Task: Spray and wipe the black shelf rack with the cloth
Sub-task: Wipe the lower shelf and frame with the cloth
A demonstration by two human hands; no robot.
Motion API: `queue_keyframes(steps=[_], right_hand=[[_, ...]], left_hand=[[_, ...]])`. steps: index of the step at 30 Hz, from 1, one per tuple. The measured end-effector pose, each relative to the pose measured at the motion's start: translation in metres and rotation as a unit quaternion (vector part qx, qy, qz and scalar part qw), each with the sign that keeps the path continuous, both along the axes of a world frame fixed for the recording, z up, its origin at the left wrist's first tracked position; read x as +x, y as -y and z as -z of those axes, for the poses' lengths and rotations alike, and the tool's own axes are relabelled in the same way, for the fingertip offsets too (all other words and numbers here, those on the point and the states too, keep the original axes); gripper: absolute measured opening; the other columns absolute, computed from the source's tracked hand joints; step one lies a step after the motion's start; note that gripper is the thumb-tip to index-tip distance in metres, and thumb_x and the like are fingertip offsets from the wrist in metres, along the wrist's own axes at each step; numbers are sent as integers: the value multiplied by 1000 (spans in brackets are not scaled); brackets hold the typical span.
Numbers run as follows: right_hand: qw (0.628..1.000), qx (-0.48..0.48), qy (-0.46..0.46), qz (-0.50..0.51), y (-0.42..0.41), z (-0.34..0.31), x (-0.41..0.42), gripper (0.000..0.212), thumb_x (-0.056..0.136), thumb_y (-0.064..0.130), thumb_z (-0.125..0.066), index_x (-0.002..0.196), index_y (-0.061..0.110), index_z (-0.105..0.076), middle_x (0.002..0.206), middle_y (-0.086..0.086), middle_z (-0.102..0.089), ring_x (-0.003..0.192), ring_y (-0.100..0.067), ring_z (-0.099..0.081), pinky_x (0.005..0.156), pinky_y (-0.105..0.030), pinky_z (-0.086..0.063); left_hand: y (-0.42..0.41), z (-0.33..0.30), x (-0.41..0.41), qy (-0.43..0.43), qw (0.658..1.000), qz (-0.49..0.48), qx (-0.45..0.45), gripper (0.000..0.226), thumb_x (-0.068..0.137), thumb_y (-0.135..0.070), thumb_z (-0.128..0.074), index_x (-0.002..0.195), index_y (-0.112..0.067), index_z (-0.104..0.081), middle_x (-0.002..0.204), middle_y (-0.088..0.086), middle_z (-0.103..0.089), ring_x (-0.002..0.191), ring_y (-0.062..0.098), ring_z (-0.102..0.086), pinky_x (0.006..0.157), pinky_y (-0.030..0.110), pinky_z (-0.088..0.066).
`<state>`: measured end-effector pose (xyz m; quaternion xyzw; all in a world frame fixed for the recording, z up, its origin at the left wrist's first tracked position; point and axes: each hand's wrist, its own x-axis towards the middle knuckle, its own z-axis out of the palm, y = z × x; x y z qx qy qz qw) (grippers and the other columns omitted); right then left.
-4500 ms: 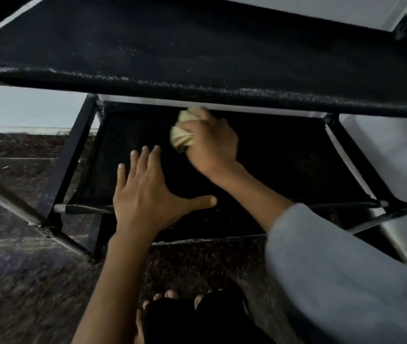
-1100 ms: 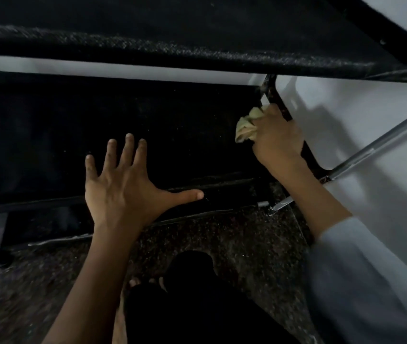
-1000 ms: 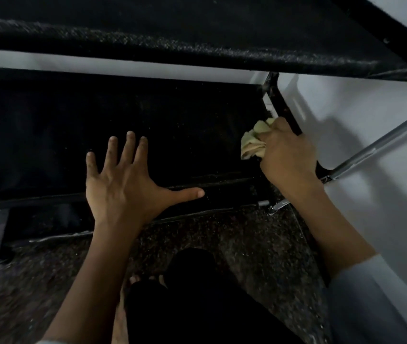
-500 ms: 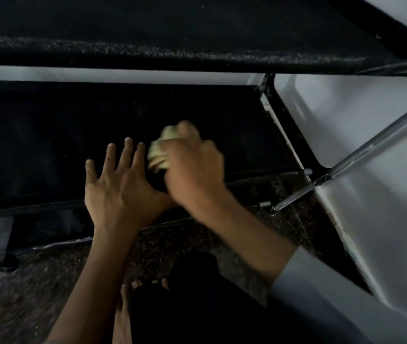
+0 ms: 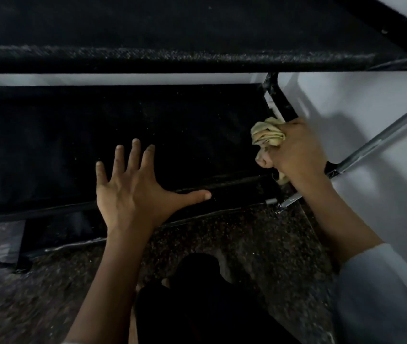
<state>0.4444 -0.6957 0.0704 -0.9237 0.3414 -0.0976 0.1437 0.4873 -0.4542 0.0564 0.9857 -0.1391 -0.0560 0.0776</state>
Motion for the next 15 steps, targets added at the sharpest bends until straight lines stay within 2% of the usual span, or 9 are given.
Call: queue_keyframes(steps=[2,5,8,11,12,14,15], right_hand=[[1000,-19,-21,12,-9,0,4,46,83,16,-68,128,25,-59,132,-5,-42,103,-38,-56,84,-39,-47],[995,-79,-52,8,-38,2,11,46,88,11,-64,130,27,-57,140,-3,-34,104,-39,-53,75,-33,-41],[996,-68,-7,-63,-78,2,17,38,90,15,-58,126,27,-59,138,0,-36,100,-35,-56,73,-30,-39],[968,16,92,-233,-125,8,24,43,87,16,-60,128,30,-59,131,3,-44,100,-28,-59,83,-33,-46],[956,59,123,-260,-135,10,26,45,85,15,-63,128,28,-60,129,3,-46,100,-25,-60,84,-33,-47],[933,178,210,-234,-135,14,27,43,78,15,-68,121,22,-65,123,-2,-51,100,-20,-61,84,-32,-51],[910,244,275,-194,-130,14,23,39,75,15,-68,114,18,-66,119,-6,-54,98,-17,-61,83,-31,-51]], left_hand=[[0,1,0,5,1000,1,-3,140,33,-106,-19,150,-30,-11,160,-5,-1,147,20,1,118,49,-6],[0,3,1,7,1000,6,-6,140,33,-106,-18,150,-30,-11,160,-4,-1,147,21,1,118,50,-6],[-1,4,2,3,1000,6,-11,138,35,-105,-20,150,-30,-10,160,-5,0,147,20,2,118,50,-4],[-2,6,2,6,1000,7,-27,124,49,-95,-21,151,-25,-7,160,-4,-2,147,19,1,118,49,-4],[-3,7,2,15,999,5,-37,121,52,-91,-19,151,-22,-6,160,-3,-4,147,18,0,118,48,-5],[-4,8,0,36,998,6,-52,125,49,-92,-19,150,-19,-13,159,-2,-11,147,18,-6,118,47,-6],[-5,9,-1,47,997,9,-55,127,47,-96,-24,149,-20,-19,158,-1,-15,147,19,-10,117,46,-8]])
